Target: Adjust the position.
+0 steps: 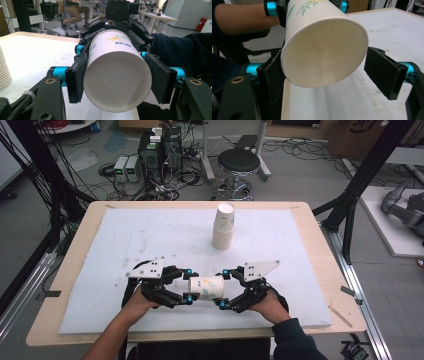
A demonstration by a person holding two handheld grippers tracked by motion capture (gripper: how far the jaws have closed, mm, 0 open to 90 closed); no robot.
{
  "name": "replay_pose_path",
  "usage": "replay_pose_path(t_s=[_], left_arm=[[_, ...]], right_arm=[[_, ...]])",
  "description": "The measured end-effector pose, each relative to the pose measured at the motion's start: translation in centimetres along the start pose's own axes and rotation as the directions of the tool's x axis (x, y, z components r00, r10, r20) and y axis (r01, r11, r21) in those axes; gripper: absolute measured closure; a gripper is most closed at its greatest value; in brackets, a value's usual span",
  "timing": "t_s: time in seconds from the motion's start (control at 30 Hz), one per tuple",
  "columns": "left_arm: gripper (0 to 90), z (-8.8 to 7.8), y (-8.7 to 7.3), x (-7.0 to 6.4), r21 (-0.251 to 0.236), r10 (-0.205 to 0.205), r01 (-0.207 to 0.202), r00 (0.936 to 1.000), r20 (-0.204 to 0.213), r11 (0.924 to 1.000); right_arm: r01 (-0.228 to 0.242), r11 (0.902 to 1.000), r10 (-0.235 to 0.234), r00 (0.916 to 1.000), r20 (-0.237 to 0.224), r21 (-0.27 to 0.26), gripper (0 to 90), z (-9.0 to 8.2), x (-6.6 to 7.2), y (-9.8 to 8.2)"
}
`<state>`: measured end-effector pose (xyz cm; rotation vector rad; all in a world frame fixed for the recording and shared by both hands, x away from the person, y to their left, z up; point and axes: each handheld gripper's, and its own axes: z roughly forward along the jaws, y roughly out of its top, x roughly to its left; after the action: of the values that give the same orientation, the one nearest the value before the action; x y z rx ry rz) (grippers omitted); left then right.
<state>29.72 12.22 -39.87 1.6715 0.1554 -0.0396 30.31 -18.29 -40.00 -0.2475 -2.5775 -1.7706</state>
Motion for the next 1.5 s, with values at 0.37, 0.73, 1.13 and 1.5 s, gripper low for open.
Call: replay_pose_path(t_s=[0.37,0.73,1.13,1.5], left_arm=[[37.4,0.0,-0.2,0.1,-0.025,-0.004,0.004,0.9997,0.025,0.9997],[31.6,0.1,-0.6,0.0,-0.024,-0.040,0.040,0.9992,-0.004,0.9989],[15.5,-0.4,0.6,-0.3,0.153,-0.043,0.058,0.9943,-0.098,0.9865],[15.5,-0.5,1.7,-0.3,0.319,0.022,0.025,0.9895,-0.143,0.9475]], right_arm=[[0.024,0.9996,-0.024,0.9988,-0.042,-0.017,29.5,-0.1,0.1,0.1],[0.001,0.9992,-0.003,0.9987,-0.050,-0.040,32.8,-0.3,0.0,0.1],[-0.035,0.9985,0.036,0.9992,-0.017,0.042,33.3,-0.7,-0.4,0.7],[-0.011,0.9781,0.009,0.9999,0.010,0.208,33.4,0.2,-1.0,2.4]])
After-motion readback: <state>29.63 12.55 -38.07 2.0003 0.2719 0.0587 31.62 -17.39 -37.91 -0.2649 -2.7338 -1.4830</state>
